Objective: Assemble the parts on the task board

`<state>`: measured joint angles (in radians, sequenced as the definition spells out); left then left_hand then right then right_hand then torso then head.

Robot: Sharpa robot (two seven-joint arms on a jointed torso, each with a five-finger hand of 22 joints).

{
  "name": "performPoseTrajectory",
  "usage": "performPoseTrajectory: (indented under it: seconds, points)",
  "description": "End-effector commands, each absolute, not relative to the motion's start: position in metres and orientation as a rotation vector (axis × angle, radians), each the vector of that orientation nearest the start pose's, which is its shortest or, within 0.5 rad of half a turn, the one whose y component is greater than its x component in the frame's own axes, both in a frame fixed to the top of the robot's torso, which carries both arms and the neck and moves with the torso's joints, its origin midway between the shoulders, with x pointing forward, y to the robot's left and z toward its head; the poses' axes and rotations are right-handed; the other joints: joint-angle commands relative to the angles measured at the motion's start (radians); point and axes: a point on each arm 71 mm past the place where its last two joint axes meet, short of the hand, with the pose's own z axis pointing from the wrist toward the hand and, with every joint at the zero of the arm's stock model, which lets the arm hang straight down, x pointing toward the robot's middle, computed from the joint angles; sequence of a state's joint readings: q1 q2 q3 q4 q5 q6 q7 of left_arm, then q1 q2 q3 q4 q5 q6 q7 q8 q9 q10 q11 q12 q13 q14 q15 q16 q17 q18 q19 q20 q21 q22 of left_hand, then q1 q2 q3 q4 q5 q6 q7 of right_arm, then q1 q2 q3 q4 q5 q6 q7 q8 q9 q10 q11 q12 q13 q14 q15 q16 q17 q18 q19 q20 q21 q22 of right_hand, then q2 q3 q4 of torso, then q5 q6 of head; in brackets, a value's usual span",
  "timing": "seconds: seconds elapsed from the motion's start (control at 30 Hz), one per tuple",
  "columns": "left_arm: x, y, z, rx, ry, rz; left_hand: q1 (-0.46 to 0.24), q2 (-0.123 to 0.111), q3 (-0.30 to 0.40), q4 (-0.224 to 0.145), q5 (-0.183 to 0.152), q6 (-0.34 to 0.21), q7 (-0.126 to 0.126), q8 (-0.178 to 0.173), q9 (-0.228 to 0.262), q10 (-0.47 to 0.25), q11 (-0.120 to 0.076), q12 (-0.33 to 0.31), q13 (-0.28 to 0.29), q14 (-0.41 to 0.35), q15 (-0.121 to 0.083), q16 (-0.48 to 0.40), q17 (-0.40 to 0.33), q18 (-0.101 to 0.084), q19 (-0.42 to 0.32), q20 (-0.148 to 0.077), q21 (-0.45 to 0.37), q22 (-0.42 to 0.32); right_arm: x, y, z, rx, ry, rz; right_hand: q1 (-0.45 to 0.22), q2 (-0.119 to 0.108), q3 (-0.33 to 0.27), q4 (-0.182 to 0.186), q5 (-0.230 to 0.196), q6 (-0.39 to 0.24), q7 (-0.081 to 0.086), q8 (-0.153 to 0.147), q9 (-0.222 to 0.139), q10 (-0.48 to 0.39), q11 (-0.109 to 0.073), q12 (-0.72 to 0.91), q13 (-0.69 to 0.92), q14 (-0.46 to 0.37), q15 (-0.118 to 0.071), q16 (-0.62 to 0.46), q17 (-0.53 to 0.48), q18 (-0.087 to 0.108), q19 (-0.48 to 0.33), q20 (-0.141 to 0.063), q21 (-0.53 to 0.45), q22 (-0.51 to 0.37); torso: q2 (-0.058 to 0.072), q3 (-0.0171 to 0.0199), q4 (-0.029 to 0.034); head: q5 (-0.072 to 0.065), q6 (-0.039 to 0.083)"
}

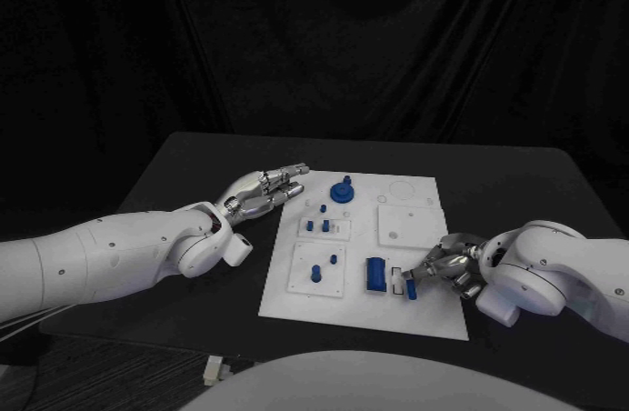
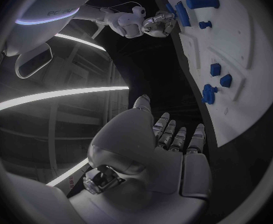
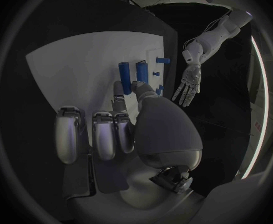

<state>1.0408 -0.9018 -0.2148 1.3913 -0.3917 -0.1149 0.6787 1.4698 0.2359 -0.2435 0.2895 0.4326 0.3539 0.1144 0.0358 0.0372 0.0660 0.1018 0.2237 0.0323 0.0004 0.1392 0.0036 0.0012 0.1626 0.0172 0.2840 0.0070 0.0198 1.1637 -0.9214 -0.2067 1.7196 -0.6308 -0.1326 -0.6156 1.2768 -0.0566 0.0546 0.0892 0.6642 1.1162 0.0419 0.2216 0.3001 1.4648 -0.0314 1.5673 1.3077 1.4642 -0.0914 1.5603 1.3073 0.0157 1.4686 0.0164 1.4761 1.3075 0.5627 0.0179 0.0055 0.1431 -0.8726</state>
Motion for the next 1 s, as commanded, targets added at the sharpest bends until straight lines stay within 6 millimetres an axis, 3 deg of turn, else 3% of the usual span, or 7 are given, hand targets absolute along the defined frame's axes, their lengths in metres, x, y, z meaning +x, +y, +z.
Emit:
performPoseTrajectory:
  seconds: [0.03,0.4,0.67,1.0]
  points:
    - [0.4286,0.2586,-0.2892,-0.632,1.553,-1.629,0.012,0.001,0.006,-0.001,0.006,0.0,0.005,0.002,0.001,0.0,0.005,0.003,0.001,0.0,0.0,-0.004,-0.001,0.016,-0.002,0.007,0.007,0.001,0.3895,-0.2099,-0.2875,0.874,2.527,0.506,-0.011,0.003,0.017,-0.013,-0.005,-0.01,0.001,-0.001,0.002,0.106,0.0,0.004,0.263,0.1,-0.001,-0.002,0.231,0.013,0.049,0.003,-0.008,0.226,0.0,-0.0002,-0.0009,0.0,0.0]
    - [0.4286,0.2583,-0.2895,-0.633,1.555,-1.63,0.012,0.001,0.007,-0.001,0.006,0.001,0.006,0.002,0.001,0.0,0.005,0.003,0.001,0.0,0.002,-0.004,-0.001,0.016,-0.002,0.007,0.007,0.001,0.3939,-0.2093,-0.2887,0.892,2.493,0.494,-0.024,0.006,0.021,-0.009,-0.01,-0.017,0.003,-0.003,0.005,0.106,0.002,0.004,0.263,0.1,0.001,-0.002,0.231,0.014,0.047,0.005,-0.013,0.224,0.0,-0.0002,-0.0007,0.0,0.0]
    - [0.4285,0.2585,-0.2897,-0.633,1.555,-1.631,0.013,0.001,0.007,-0.001,0.006,0.0,0.006,0.002,0.001,0.0,0.004,0.002,0.001,0.0,0.004,-0.004,-0.001,0.016,-0.002,0.007,0.007,0.001,0.3946,-0.2068,-0.2909,0.856,2.488,0.483,-0.045,0.005,0.025,-0.014,-0.094,-0.04,0.01,-0.005,0.017,0.106,0.005,0.004,0.263,0.098,0.004,-0.006,0.222,0.016,0.042,0.008,-0.021,0.221,0.0,0.0,-0.0008,0.004,0.0]
    - [0.4284,0.2585,-0.29,-0.634,1.556,-1.631,0.013,0.001,0.008,-0.001,0.006,-0.002,0.006,0.002,0.001,-0.001,0.003,0.002,0.0,0.0,0.006,-0.004,-0.001,0.016,-0.002,0.007,0.007,0.001,0.3934,-0.2028,-0.2917,0.836,2.495,0.487,-0.05,0.007,0.025,-0.015,-0.115,-0.045,0.011,-0.004,0.021,0.106,0.006,0.004,0.263,0.098,0.005,-0.006,0.221,0.016,0.042,0.009,-0.022,0.221,0.0,0.0,-0.0003,0.003,0.0]
